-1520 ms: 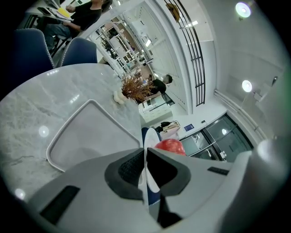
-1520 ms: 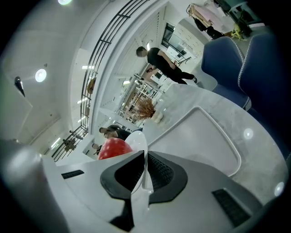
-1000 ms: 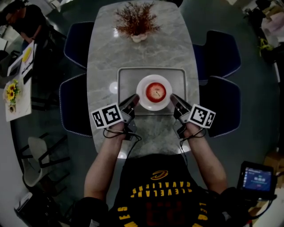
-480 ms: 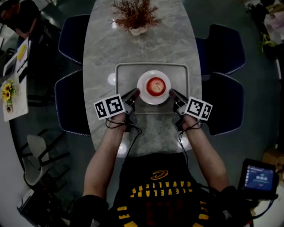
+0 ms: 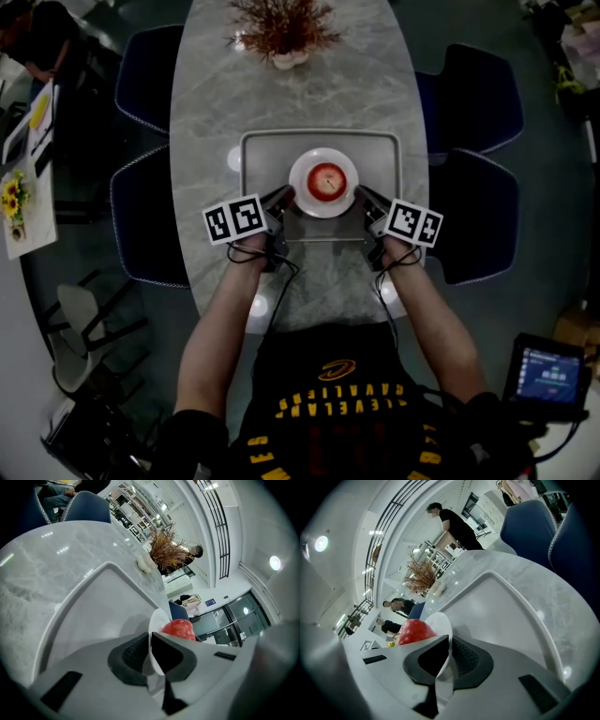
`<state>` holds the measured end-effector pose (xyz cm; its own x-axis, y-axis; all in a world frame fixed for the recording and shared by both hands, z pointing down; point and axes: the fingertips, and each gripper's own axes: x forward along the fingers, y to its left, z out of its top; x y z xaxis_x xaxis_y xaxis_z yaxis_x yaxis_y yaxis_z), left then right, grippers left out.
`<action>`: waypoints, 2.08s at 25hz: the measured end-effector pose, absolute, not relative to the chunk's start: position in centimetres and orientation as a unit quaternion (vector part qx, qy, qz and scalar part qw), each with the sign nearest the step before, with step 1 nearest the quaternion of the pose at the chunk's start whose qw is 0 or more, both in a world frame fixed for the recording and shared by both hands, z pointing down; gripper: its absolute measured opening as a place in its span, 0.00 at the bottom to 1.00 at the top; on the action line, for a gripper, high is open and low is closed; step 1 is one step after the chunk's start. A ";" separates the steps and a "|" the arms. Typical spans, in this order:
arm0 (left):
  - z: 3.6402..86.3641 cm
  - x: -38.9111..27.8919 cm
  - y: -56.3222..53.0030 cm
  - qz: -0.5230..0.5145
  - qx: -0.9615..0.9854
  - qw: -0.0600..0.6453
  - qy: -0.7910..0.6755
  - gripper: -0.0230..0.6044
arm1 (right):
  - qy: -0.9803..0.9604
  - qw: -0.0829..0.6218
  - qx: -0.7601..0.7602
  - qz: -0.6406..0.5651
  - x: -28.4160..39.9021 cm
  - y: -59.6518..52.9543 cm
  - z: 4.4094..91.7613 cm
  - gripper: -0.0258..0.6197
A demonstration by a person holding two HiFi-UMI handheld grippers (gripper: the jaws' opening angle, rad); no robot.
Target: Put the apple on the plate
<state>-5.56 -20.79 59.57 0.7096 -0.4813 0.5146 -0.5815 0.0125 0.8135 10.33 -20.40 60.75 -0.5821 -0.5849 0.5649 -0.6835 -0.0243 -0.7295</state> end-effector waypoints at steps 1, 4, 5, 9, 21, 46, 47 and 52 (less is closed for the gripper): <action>59.7 -5.6 -20.7 0.046 0.701 0.603 -0.378 0.07 | -0.697 0.050 0.456 0.551 10.3 -20.3 60.9 0.09; 60.4 -5.5 -20.6 0.059 0.701 0.602 -0.377 0.07 | -0.697 0.064 0.460 0.546 10.4 -20.2 61.4 0.09; 60.8 -5.5 -20.7 0.065 0.702 0.601 -0.378 0.07 | -0.697 0.068 0.461 0.545 10.4 -20.3 61.6 0.09; 61.9 -5.6 -20.8 0.083 0.700 0.600 -0.378 0.07 | -0.694 0.073 0.462 0.547 10.3 -20.4 62.4 0.09; 62.9 -5.6 -20.5 0.088 0.685 0.615 -0.380 0.07 | -0.689 0.083 0.462 0.552 10.2 -20.2 62.8 0.09; 58.0 -6.9 -20.1 0.144 0.759 0.456 -0.441 0.10 | -0.752 0.112 0.485 0.431 11.4 -19.7 58.8 0.09; 57.7 -6.7 -20.0 0.150 0.765 0.441 -0.444 0.10 | -0.759 0.112 0.485 0.420 11.4 -19.7 58.5 0.09; 54.8 -5.5 -16.9 0.169 0.801 0.374 -0.436 0.10 | -0.788 0.116 0.487 0.357 10.9 -17.9 55.1 0.09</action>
